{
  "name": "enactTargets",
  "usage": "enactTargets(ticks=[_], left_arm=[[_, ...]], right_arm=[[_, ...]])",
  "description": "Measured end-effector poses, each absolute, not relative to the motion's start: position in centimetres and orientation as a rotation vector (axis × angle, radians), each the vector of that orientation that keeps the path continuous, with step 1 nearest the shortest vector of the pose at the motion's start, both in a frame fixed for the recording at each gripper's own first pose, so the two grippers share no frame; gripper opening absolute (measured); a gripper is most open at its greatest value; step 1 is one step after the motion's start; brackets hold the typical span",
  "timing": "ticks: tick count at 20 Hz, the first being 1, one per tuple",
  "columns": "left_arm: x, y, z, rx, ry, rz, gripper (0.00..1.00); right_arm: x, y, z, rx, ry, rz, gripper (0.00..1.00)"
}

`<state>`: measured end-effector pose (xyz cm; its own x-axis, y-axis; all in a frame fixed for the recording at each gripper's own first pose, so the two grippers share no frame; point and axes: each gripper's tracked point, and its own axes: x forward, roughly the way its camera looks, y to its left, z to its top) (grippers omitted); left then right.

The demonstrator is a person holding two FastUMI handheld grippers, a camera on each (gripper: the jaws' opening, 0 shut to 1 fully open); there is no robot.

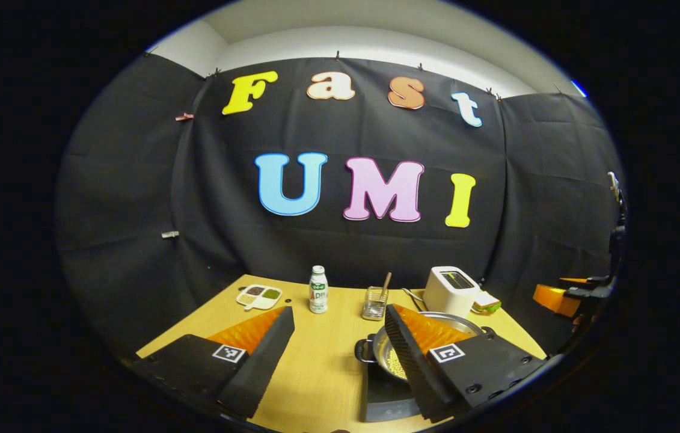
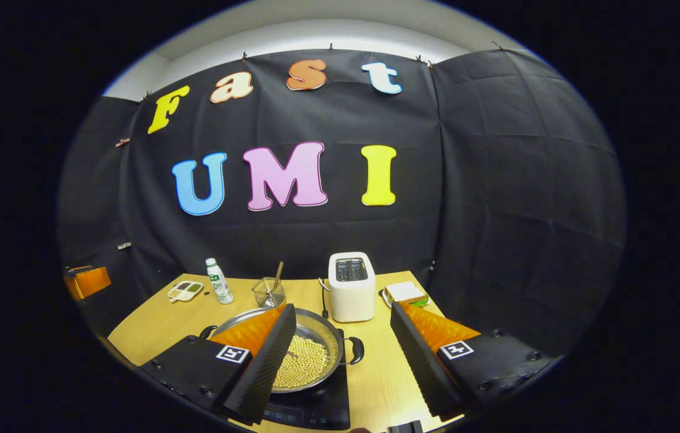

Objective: First push the handle of the pot to place it horizontally, then grasp the pot with both hands and set it on the induction cooktop.

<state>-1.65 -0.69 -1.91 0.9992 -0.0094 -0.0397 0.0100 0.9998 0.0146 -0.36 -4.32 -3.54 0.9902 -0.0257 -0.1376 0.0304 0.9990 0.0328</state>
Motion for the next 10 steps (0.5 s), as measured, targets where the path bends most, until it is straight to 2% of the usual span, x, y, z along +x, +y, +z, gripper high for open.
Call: enactTargets(ticks=[2, 9, 10], left_arm=[[-2.7, 0.1, -1.7, 0.024, 0.018, 0.027, 0.95], [-5.4, -0.6, -4.3, -0.016, 0.055, -0.052, 0.95], [-5.5, -0.6, -4.6, -0.014, 0.062, -0.067, 0.98]], right_arm=[[-1.2, -4.9, -3.5, 0.022, 0.106, -0.056, 0.98], [-4.6, -4.1, -4.8, -0.013, 0.087, -0.131, 0.99], [-4.9, -3.5, -4.6, -0.006, 0.077, -0.131, 0.99]])
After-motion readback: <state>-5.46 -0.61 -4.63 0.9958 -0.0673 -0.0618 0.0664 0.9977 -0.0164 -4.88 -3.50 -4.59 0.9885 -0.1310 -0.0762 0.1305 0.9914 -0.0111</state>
